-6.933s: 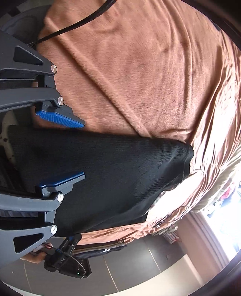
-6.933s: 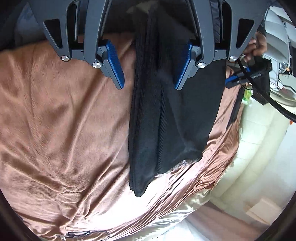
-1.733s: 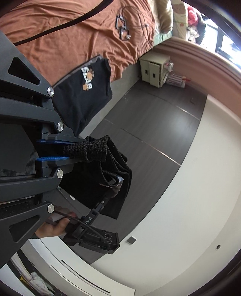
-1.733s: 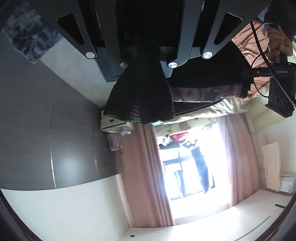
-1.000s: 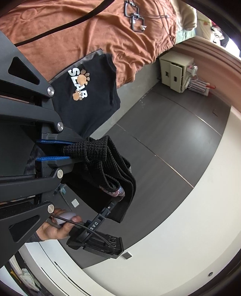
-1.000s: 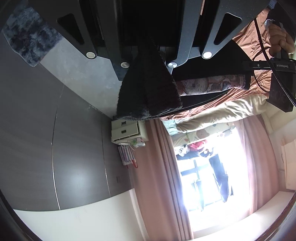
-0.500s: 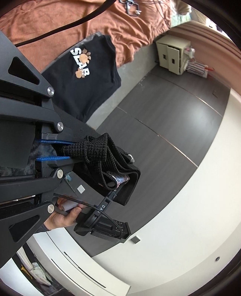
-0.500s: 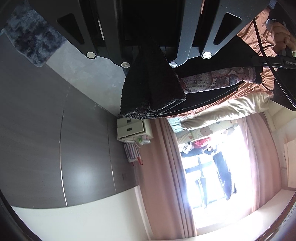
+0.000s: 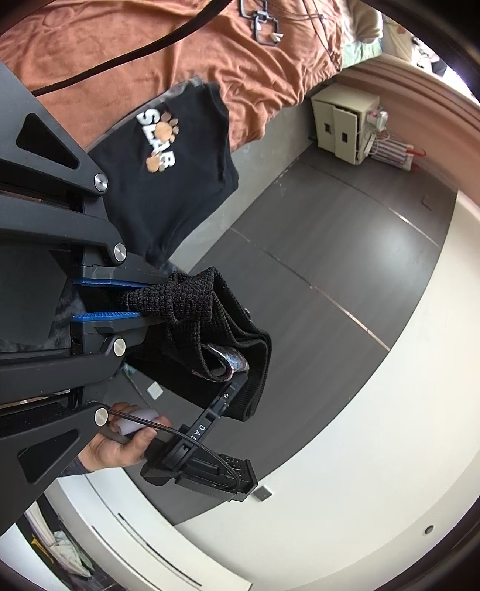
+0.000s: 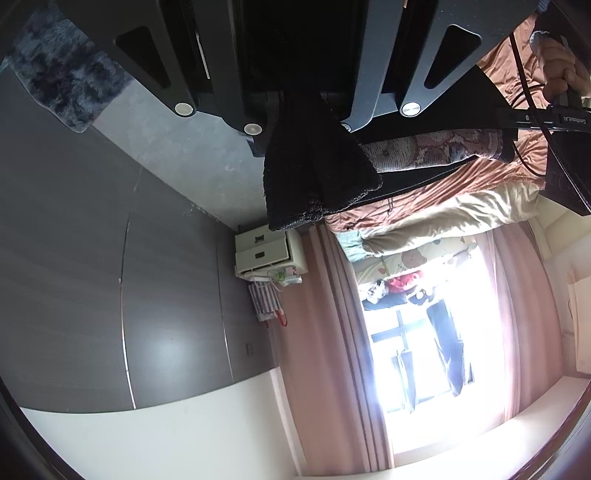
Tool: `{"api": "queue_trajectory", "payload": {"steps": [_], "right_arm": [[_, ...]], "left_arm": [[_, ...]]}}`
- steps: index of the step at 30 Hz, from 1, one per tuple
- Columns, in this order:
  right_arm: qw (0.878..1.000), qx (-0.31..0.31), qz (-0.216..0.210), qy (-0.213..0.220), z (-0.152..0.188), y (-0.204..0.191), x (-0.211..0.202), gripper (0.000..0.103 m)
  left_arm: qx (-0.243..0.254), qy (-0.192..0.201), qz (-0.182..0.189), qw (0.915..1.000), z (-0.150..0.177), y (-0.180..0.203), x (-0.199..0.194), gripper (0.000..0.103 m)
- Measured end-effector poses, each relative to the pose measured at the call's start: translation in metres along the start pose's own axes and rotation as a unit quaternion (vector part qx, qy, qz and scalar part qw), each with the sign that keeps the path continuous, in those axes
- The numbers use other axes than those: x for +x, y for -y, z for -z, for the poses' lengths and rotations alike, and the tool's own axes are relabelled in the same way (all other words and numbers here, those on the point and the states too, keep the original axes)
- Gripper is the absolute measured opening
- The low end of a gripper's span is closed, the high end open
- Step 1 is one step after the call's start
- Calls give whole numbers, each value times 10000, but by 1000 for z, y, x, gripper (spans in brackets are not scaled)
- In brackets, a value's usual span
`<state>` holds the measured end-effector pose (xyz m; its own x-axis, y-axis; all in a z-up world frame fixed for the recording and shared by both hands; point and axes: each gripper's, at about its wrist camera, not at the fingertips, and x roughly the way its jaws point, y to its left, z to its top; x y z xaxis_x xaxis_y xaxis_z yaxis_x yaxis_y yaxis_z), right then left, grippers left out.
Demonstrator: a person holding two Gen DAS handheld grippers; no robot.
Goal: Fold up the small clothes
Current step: 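Carry the folded black shirt with both grippers toward the clothes stack, then lower the folded shirt onto the stack of dark clothes and open both grippers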
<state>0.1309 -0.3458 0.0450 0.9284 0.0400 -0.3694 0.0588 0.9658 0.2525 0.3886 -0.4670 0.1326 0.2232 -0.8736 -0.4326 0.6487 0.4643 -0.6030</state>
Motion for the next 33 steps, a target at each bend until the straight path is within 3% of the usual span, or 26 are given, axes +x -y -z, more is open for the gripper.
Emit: {"api": "queue_trajectory", "payload": {"steps": [9,18,28,33], "right_arm": [[9994,-3,47,-338,-33,12,44,3],[9958,-246,123,-869,-65,11,120,3],[9877,-371,150,-1511,-73,14,202,3],[9829,-487,228,-1763,-75,15,222,3]], "left_arm": [[-430,-115,-293,9986,-21,-79,39,11],[-846,-194,-414,9954,-40,-164,71,10],[-1409,-449,-661,9868,-32,-262,111,11],[-1590,-496,-775,9830,-24,-292,122,11]]}}
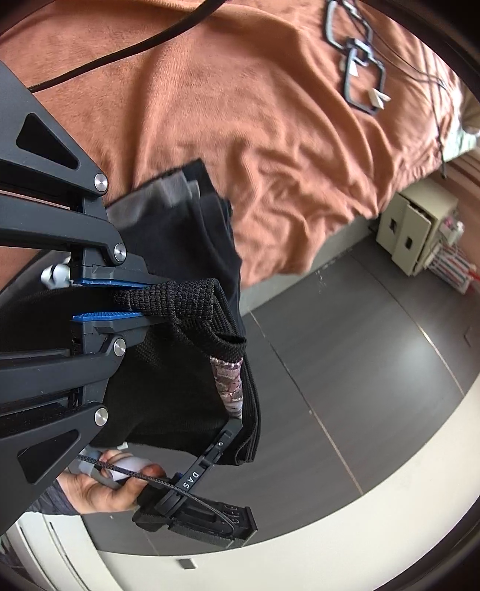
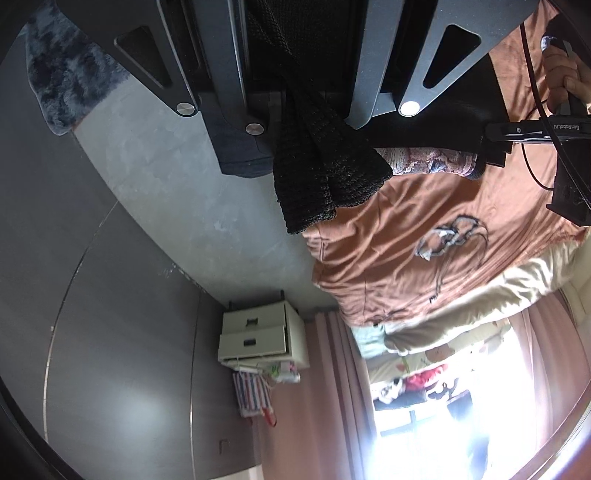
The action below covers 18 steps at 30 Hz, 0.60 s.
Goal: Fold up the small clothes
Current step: 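Lower the folded shirt onto the stack of dark clothes and open both grippers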
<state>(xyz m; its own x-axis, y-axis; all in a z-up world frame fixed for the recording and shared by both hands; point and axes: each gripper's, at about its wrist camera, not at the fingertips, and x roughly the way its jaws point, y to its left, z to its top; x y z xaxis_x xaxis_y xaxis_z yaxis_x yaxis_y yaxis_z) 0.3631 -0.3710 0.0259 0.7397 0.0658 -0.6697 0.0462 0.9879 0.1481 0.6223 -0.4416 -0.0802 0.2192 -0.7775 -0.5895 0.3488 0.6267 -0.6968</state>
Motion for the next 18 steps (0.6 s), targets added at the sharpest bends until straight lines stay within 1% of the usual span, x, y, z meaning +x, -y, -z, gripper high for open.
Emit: {"api": "queue_trajectory", "payload": {"steps": [2,4,5,6,7,8,9,10,11,14,18], "right_arm": [[9999,-55,13,-89,-3,1,9,3],[9993,-52,257,-251,-6,4,20,4],[9989,-23,332,-330,-7,6,24,8],[9984,18,395,-409,-9,8,25,13],[9981,60,420,-439,-10,11,22,17],[9981,96,426,-428,-10,13,17,30],[9982,107,446,-378,-10,16,8,42],[9981,85,513,-321,-9,19,-4,47],[9979,72,568,-295,-6,21,-14,50],[9972,184,642,-328,8,34,-45,50],[9966,309,675,-358,39,55,-90,50]], "left_arm": [[-157,29,-71,9998,-1,-13,7,11],[-272,77,-115,9995,-1,-21,12,13],[-327,67,-216,9992,0,-26,15,16],[-415,65,-422,9982,1,-30,16,19],[-473,62,-540,9974,2,-34,16,26],[-513,68,-592,9969,3,-37,15,37],[-548,83,-573,9968,5,-41,12,44],[-559,104,-564,9968,7,-44,10,52],[-559,138,-595,9966,10,-45,7,53],[-535,86,-596,9968,16,-46,5,53],[-525,-37,-536,9972,29,-43,7,53]]}}
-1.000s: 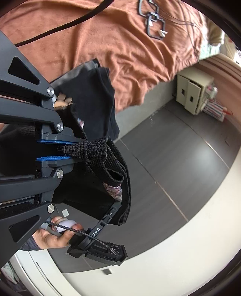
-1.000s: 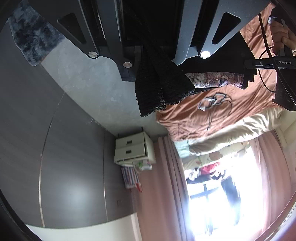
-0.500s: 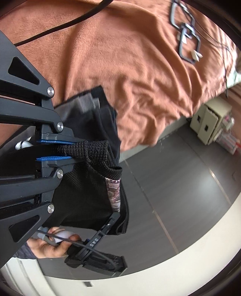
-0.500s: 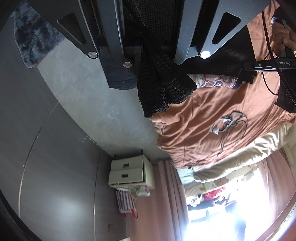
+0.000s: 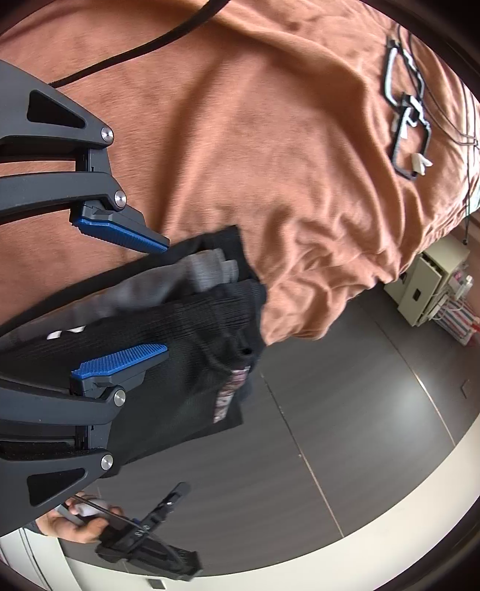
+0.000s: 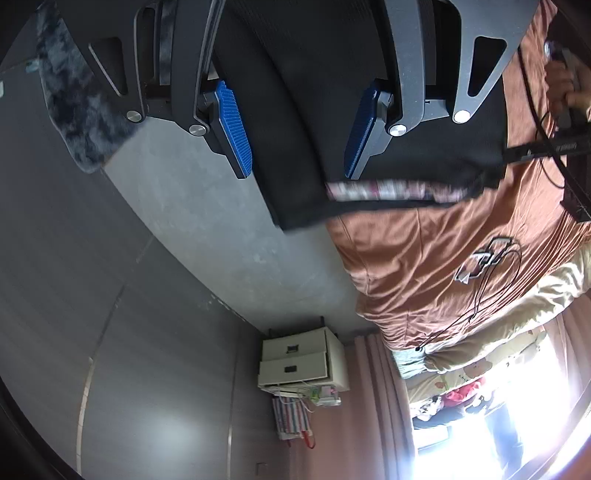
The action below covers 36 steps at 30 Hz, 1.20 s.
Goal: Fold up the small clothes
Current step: 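Lower the folded shirt onto the stack of dark clothes and open both grippers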
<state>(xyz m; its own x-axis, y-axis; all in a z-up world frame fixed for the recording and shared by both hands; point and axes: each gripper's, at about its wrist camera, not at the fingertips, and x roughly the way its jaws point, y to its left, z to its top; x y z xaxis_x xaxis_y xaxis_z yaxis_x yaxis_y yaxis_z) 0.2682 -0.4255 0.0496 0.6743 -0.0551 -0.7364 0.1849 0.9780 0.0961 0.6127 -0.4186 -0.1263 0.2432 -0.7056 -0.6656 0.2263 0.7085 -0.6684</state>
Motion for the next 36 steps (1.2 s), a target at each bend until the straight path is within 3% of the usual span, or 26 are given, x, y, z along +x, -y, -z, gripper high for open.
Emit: {"api": "queue_trajectory", "payload": {"steps": [5,9,15,18,22,25,31,36], "right_arm": [[10000,69,-52,21,41,14,-34,50],[9996,121,-65,241,75,20,-57,38],[9989,252,-67,402,115,23,-49,36],[9989,358,47,311,118,27,-26,28],[9948,999,-12,212,115,41,-8,26],[9957,880,211,189,113,35,-4,26],[9949,864,481,195,105,20,-20,26],[9945,840,617,131,122,13,-39,26]], "left_arm": [[108,-140,19,9998,20,8,4,53],[215,-220,73,9995,36,19,4,53],[349,-279,133,9989,61,29,0,53],[378,-368,171,9985,67,34,6,53],[423,-486,179,9978,75,41,14,53],[466,-529,184,9973,86,48,17,53],[613,-715,187,9954,117,64,20,53],[686,-839,154,9940,139,76,21,53]]}}
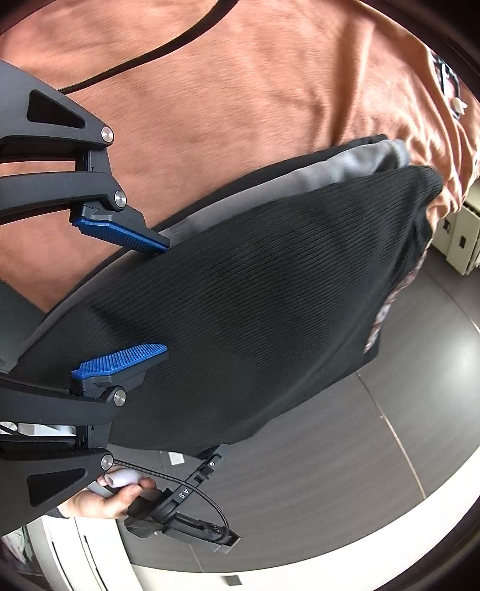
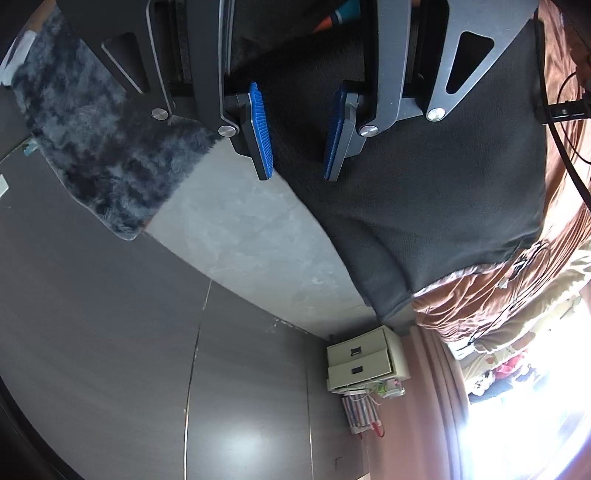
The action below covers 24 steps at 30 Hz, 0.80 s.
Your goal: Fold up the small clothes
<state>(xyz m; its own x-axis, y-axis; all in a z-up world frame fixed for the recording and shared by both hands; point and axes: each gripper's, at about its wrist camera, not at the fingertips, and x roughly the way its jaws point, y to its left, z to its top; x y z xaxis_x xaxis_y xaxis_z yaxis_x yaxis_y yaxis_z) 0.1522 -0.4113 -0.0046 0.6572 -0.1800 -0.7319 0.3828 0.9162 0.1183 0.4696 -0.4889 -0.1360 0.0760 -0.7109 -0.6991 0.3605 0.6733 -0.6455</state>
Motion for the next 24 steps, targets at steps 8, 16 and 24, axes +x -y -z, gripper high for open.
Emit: {"api": "queue_trajectory", "payload": {"steps": [8,16,24], "right_arm": [[9992,331,25,-221,26,19,-36,26],[9982,484,-333,98,49,16,-112,26],[9973,265,-527,428,76,-10,-190,26]], "left_arm": [[200,-235,-57,9995,42,26,4,53],[525,102,-258,9982,71,54,-41,53],[915,551,-527,9929,109,78,-107,54]]}}
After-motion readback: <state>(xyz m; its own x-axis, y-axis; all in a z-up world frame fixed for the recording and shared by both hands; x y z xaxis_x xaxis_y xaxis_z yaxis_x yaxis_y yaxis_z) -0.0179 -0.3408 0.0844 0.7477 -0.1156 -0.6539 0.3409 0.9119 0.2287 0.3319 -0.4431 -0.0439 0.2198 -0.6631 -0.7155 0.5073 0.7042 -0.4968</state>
